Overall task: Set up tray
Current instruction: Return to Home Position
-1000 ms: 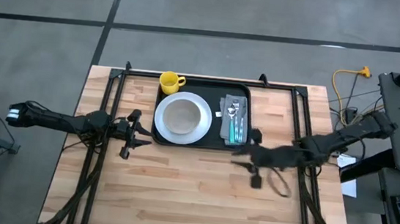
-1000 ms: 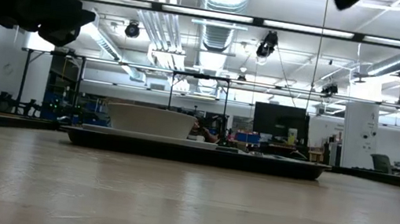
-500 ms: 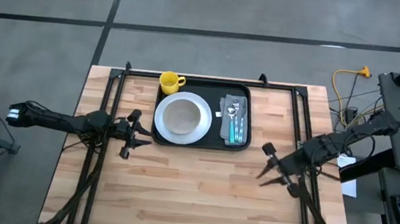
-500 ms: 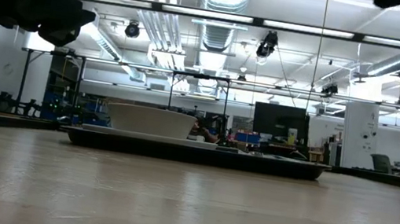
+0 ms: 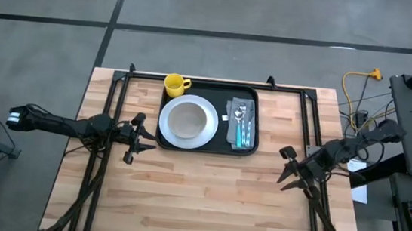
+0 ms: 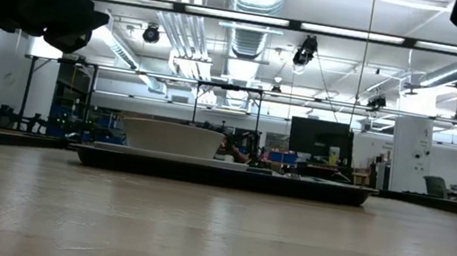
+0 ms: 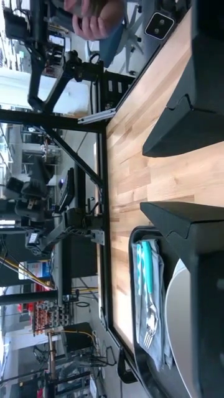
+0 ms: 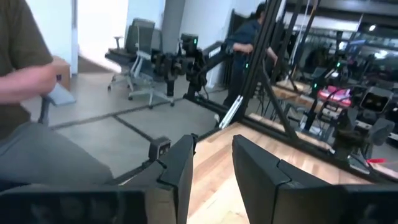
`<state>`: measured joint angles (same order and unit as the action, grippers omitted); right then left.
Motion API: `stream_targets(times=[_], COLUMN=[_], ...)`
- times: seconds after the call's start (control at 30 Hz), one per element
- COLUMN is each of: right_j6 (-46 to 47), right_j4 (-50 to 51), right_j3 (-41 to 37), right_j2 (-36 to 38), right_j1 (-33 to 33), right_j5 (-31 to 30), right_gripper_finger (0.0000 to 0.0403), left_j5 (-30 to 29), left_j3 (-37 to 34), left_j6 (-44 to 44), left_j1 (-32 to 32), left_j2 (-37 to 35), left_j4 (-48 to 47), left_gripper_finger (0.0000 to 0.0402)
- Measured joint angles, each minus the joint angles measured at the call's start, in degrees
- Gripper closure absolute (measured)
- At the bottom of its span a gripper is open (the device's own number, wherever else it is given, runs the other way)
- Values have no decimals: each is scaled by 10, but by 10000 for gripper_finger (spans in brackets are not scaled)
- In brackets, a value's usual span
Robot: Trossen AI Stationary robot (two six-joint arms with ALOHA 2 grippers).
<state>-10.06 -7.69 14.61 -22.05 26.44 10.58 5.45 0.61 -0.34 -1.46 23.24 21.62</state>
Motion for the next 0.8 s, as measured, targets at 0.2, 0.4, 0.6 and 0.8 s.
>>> stream_targets(times=[0.2, 0.4, 0.6, 0.8], right_j6=[25, 35, 35, 35], right_j4=[1, 1, 0, -5], right_j3=[-44, -80, -108, -130], right_j2=[90, 160, 203, 220], right_j1=[0, 0, 0, 1], right_j5=[2, 2, 6, 6], right_gripper_finger=[303, 303, 303, 303], left_j5=[0, 0, 0, 0], left_j3=[0, 0, 0, 0], left_j6=[0, 0, 0, 0], left_j1=[0, 0, 0, 0], left_j2=[0, 0, 0, 0], left_j4=[0, 0, 0, 0], left_gripper_finger=[294, 294, 294, 294])
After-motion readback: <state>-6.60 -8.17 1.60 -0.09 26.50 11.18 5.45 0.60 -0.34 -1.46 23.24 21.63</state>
